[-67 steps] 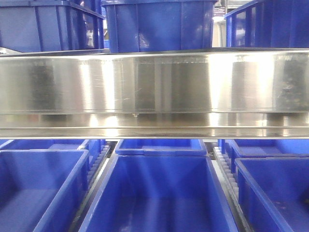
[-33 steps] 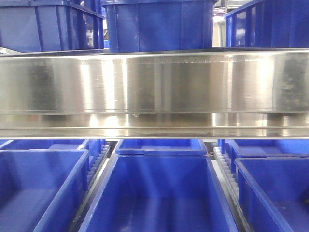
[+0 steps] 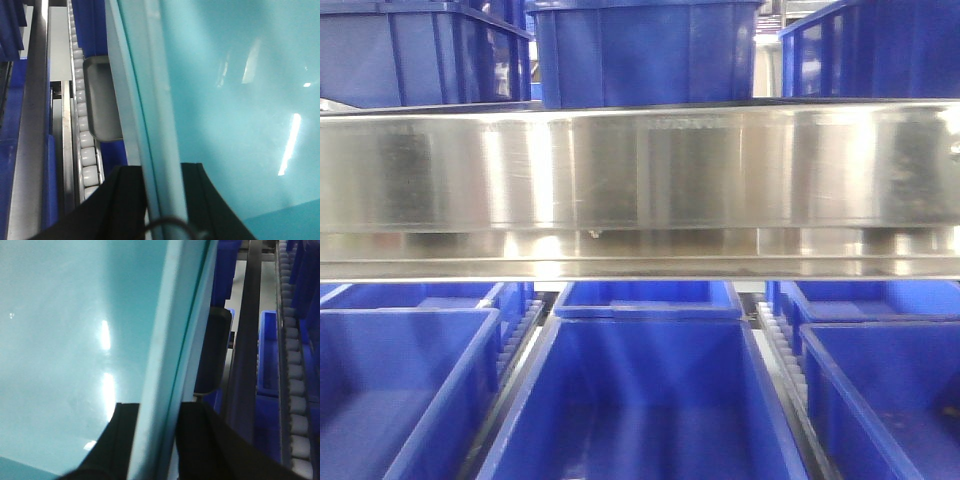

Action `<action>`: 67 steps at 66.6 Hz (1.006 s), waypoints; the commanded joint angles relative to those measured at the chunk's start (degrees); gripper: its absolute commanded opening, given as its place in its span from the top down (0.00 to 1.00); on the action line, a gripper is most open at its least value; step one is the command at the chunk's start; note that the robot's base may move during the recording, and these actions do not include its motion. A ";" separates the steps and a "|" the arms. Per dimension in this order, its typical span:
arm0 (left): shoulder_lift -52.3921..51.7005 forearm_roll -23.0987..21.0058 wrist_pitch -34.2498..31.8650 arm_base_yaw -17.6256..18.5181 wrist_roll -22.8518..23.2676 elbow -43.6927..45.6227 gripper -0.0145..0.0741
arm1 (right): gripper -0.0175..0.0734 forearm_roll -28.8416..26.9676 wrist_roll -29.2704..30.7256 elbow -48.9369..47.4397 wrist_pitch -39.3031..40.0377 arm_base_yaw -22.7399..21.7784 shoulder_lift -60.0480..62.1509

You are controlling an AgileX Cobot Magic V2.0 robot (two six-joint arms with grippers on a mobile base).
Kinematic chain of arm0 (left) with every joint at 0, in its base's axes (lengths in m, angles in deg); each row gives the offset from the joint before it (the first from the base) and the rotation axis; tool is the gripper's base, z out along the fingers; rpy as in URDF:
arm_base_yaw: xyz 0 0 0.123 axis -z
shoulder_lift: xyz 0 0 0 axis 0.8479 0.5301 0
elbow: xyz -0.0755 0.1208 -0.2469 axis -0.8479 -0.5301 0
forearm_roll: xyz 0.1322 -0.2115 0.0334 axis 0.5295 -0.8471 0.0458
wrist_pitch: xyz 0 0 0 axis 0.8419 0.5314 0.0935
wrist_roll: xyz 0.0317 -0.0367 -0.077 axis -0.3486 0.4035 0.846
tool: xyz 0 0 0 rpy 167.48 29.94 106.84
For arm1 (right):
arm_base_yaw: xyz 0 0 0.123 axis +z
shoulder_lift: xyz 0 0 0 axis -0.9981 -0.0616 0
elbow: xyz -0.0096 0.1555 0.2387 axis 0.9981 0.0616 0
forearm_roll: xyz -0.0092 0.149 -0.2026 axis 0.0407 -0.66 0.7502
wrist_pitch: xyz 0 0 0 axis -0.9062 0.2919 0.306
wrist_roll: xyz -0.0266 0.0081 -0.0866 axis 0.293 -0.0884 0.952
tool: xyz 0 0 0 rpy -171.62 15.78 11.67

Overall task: Move two blue bins to right shelf middle
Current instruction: 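Turn the base away from the shelf carrying the teal bin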

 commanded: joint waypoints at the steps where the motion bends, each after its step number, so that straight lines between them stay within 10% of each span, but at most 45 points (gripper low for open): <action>1: -1.24 -3.44 -4.40 0.30 -1.13 0.99 0.96 | 0.98 -1.19 0.79 -0.87 4.95 0.06 0.96; 67: -1.19 -2.82 -7.24 0.30 -1.13 0.99 0.96 | 0.98 -1.19 0.79 -0.87 4.93 0.06 0.75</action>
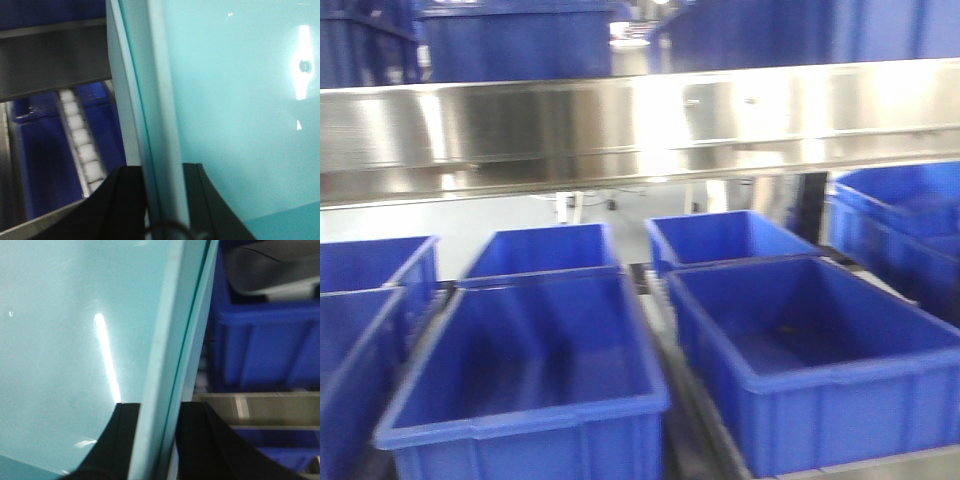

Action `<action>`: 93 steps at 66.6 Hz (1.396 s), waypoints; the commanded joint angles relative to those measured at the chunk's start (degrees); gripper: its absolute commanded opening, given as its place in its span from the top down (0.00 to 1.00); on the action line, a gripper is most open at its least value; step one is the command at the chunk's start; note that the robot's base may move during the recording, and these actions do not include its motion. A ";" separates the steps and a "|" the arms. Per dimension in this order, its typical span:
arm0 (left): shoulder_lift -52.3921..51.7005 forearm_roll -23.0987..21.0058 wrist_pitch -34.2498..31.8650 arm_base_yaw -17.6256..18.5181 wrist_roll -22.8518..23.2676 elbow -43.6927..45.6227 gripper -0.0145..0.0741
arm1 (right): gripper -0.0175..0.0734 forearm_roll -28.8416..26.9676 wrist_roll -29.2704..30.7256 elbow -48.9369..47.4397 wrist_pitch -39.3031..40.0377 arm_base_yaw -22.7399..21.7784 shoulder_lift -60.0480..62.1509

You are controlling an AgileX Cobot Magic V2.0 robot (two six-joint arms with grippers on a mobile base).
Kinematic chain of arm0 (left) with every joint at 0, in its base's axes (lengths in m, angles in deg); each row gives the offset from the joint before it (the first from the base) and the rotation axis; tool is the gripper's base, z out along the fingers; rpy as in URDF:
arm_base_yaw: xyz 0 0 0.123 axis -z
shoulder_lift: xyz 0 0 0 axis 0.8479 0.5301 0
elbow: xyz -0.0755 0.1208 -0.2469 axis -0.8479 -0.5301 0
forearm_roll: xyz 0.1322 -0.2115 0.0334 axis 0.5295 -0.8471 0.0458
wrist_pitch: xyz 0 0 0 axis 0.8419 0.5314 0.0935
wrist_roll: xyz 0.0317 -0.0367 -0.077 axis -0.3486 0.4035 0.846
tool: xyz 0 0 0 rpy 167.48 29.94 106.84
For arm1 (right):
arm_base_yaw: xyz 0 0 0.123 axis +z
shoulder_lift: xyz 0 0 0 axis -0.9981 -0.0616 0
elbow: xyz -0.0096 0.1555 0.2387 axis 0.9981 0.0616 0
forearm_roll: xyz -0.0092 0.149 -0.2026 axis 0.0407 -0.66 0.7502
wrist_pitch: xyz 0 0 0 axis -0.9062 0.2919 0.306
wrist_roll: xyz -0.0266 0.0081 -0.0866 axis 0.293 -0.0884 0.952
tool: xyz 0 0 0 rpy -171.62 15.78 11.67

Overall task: Move two blue bins to right shelf middle
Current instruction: 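Turn the base away from the shelf carrying the teal bin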

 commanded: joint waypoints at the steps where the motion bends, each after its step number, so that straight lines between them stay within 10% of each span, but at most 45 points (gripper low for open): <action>1: -1.19 -2.94 -6.04 0.30 -1.13 0.99 0.96 | 0.98 -1.33 0.79 -0.86 4.68 0.06 0.75; 93: -1.19 -2.94 -6.41 0.30 -1.13 0.99 0.96 | 0.98 -1.33 0.79 -0.86 4.68 0.06 0.75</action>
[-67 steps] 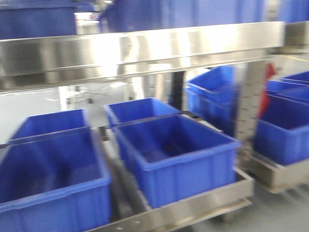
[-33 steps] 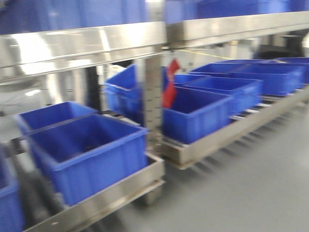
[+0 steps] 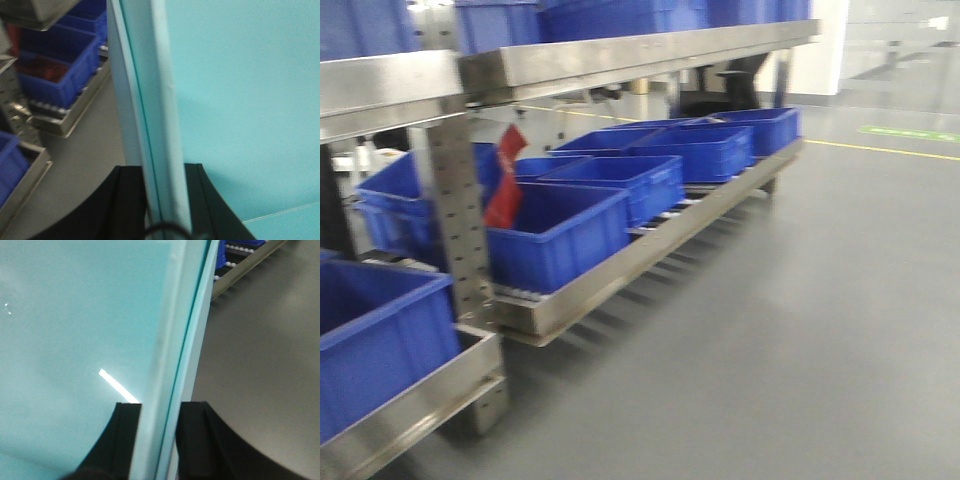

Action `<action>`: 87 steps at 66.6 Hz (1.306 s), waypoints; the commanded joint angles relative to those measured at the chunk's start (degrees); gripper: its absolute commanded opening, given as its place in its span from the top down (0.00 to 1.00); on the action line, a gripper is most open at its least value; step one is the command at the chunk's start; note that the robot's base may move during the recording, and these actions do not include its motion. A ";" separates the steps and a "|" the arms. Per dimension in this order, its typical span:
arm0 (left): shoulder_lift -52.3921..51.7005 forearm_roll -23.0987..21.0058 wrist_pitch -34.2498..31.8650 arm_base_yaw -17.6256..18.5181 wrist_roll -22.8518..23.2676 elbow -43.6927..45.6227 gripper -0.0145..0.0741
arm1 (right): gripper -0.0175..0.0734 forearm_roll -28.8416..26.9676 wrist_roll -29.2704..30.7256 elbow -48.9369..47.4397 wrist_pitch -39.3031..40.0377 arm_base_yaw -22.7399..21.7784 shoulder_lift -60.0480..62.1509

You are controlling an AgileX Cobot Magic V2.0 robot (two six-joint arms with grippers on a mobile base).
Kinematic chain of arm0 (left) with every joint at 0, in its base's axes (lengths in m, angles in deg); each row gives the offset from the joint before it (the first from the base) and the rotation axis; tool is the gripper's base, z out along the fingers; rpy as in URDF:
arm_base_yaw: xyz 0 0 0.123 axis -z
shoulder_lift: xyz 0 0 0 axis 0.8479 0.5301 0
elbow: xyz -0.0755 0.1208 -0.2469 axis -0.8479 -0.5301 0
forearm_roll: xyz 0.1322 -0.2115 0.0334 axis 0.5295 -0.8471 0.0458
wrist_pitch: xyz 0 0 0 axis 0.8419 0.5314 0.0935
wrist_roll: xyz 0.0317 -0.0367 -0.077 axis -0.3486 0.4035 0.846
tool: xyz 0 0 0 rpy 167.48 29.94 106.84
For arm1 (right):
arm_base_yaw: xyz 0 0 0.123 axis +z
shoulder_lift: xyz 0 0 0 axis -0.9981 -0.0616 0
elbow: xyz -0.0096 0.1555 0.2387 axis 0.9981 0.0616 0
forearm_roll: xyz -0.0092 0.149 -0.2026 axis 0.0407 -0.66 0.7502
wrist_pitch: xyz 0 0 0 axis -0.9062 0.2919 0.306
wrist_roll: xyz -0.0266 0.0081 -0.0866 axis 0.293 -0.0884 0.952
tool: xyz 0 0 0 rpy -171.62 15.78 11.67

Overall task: Move two blue bins to right shelf middle
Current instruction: 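Turn the base away from the shelf carrying the teal bin, then drive the base forward across the floor holding the teal bin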

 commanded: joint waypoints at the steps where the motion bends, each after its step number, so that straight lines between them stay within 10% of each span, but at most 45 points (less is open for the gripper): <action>1: -1.19 -2.84 -5.61 0.30 -1.13 0.99 0.96 | 0.98 -1.53 0.79 -0.75 4.61 0.06 0.75; 87: -1.19 -2.84 -12.94 0.30 -1.13 0.99 0.96 | 0.98 -1.53 0.79 -0.75 4.61 0.06 0.75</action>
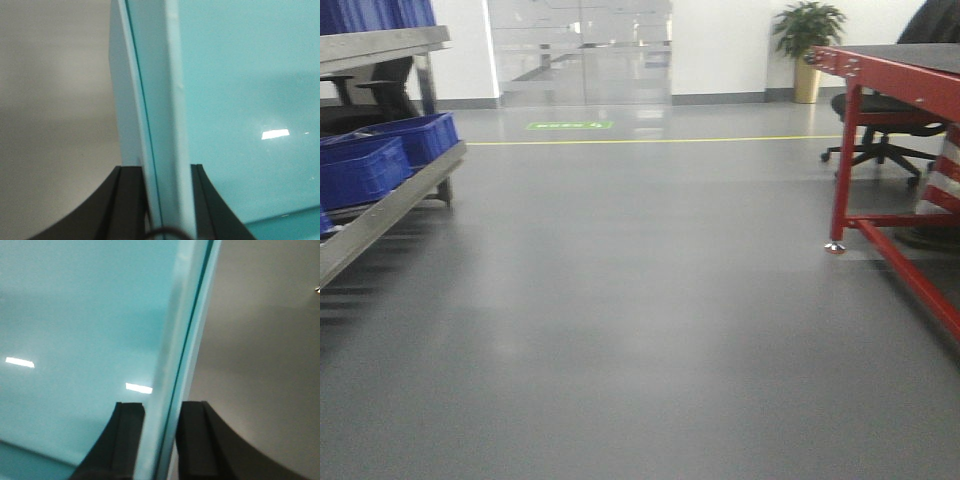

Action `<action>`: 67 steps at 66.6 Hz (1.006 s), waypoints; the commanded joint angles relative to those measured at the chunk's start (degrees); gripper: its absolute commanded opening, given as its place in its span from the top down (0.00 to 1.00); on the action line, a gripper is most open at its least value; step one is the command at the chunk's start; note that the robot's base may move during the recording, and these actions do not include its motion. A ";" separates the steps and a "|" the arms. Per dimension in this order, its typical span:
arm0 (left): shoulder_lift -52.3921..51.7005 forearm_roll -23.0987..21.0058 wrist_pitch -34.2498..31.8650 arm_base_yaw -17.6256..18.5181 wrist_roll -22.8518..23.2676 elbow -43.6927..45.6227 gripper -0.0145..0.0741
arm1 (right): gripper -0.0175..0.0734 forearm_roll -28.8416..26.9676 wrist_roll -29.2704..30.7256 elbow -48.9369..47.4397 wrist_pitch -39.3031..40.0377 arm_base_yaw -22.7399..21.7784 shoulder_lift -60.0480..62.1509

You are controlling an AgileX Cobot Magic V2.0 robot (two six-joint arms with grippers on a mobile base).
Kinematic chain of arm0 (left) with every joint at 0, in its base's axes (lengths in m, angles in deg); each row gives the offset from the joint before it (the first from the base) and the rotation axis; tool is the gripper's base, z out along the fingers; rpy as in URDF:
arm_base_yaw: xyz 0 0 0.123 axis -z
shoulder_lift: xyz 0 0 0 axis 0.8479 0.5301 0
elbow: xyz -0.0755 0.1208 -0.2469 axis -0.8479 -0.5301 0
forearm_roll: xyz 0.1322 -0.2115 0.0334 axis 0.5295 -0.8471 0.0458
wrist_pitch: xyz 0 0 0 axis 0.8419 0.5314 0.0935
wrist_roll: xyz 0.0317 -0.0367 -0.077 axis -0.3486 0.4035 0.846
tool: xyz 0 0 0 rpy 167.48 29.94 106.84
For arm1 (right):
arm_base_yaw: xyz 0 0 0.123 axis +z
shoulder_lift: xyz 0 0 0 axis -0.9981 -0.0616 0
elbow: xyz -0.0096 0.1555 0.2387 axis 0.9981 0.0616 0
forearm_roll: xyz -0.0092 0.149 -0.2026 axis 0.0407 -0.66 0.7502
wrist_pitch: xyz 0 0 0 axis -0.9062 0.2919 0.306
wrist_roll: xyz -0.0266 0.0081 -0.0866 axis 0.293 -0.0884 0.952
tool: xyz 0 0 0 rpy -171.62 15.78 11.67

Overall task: Move two blue bins to right shelf middle
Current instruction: 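Drive the base forward across the floor holding the teal bin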

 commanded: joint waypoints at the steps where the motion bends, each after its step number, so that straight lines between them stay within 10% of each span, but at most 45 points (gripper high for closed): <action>1: -1.19 -2.84 -7.94 0.30 -0.56 0.99 0.96 | 0.98 -1.96 0.79 -0.75 3.91 0.18 0.75; 67: -1.19 -2.84 -7.94 0.30 -0.56 0.99 0.96 | 0.98 -1.96 0.79 -0.75 3.91 0.18 0.75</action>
